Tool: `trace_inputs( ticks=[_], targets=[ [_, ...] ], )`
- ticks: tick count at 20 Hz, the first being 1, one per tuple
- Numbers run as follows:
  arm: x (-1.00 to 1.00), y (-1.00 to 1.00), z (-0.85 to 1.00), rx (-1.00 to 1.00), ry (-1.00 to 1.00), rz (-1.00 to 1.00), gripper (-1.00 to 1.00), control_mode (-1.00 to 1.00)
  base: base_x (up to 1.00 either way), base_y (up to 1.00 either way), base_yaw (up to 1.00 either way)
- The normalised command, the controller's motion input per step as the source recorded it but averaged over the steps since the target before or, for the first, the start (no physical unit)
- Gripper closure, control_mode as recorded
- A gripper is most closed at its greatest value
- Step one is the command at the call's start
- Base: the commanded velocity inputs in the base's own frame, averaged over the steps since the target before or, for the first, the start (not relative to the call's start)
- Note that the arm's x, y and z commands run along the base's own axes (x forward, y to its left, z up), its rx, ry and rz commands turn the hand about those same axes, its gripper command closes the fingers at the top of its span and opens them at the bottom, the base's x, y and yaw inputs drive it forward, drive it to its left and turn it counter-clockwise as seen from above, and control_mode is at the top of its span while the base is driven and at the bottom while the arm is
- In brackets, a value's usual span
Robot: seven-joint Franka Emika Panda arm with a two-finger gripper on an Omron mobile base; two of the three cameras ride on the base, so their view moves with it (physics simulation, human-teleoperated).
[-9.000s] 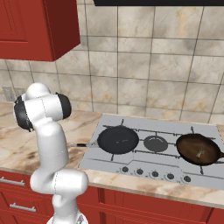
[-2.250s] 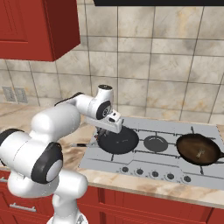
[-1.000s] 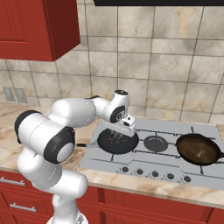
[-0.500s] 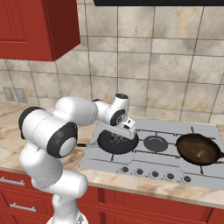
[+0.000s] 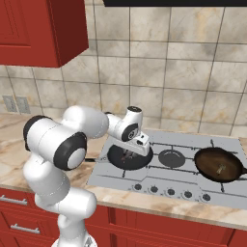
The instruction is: Place both pans onto different burners. Then place the mushroom and the fish on different pans.
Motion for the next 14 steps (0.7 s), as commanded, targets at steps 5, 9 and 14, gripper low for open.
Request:
trace_inputs(
  ticks=[5,9,14],
  targets=[
    [0.01,0.00,-0.15,0.00,0.00,0.00,1.00,-1.00,0.00,0.00,0.00],
    [0.05,0.00,-0.12,0.00,0.00,0.00,1.00,-1.00,0.00,0.00,0.00],
    [0.06,0.00,-0.11,0.00,0.00,0.00,1.00,-1.00,0.00,0.00,0.00]
  ],
)
